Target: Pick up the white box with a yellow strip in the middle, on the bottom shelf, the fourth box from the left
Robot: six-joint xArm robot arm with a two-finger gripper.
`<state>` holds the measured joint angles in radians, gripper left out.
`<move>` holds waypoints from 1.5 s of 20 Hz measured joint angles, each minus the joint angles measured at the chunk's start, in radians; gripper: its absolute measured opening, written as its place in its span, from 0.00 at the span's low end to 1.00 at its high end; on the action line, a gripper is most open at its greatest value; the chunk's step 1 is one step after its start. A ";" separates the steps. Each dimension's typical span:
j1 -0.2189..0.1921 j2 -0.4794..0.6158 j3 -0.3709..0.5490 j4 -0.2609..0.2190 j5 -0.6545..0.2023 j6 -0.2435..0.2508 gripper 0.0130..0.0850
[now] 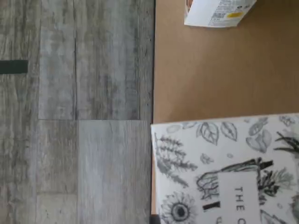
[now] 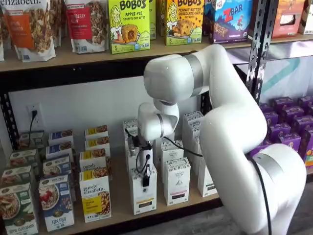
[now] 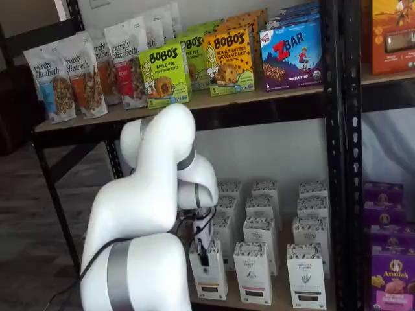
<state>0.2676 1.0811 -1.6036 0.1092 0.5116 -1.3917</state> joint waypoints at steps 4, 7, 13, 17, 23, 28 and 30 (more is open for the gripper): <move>0.002 -0.049 0.064 0.006 -0.012 -0.004 0.56; 0.008 -0.102 0.132 0.007 -0.017 0.000 0.50; 0.022 -0.199 0.261 -0.021 -0.069 0.036 0.50; 0.042 -0.283 0.370 -0.056 -0.095 0.087 0.50; 0.088 -0.400 0.528 -0.108 -0.122 0.180 0.50; 0.117 -0.486 0.636 -0.154 -0.160 0.251 0.50; 0.123 -0.516 0.668 -0.172 -0.170 0.275 0.50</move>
<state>0.3905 0.5649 -0.9355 -0.0629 0.3418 -1.1171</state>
